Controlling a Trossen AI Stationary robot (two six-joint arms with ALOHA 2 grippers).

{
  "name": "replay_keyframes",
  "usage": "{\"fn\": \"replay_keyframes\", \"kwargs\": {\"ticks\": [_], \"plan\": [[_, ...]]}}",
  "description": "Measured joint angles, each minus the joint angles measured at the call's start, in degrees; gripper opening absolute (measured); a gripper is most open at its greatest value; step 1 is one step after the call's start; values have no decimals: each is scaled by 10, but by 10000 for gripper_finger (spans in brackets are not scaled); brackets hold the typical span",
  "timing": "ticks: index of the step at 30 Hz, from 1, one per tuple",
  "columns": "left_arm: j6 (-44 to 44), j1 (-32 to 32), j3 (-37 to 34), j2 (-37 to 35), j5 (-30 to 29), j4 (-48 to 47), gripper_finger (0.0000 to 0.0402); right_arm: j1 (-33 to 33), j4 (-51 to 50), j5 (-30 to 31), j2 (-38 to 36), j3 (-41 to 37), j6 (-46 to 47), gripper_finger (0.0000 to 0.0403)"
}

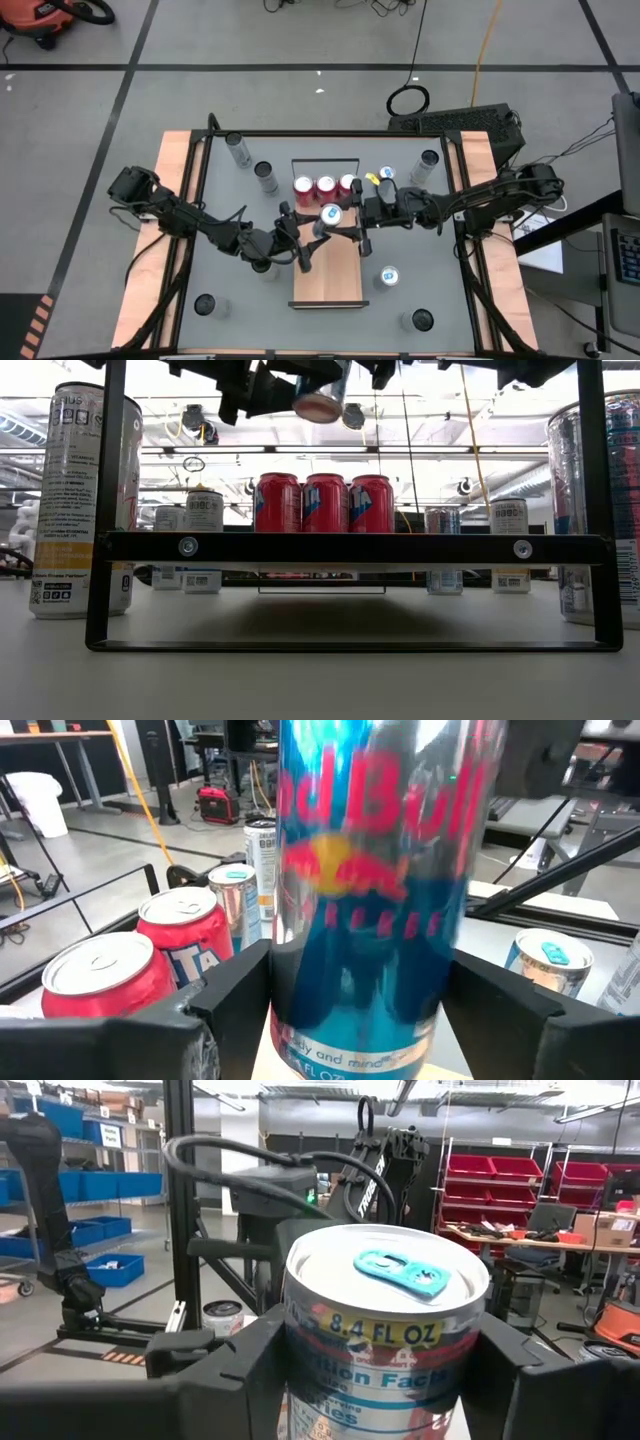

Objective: Place canned beverage on shelf
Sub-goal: Put the middle blue soda can on the shelf

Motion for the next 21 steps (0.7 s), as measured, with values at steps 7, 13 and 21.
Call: {"fn": "replay_keyframes", "kwargs": {"ticks": [7,13,21], "plan": [[-2,-10,0,-1,-5,-8,296,0,-11,-1,1,-1,-2,187],[-14,-16,0,-1,-15,-15,331,-1,-18,-13,1,-1,-3,187],[-54,-41,0,-28,-16,-85,345,-10,-41,-20,0,-1,-3,187]]}}
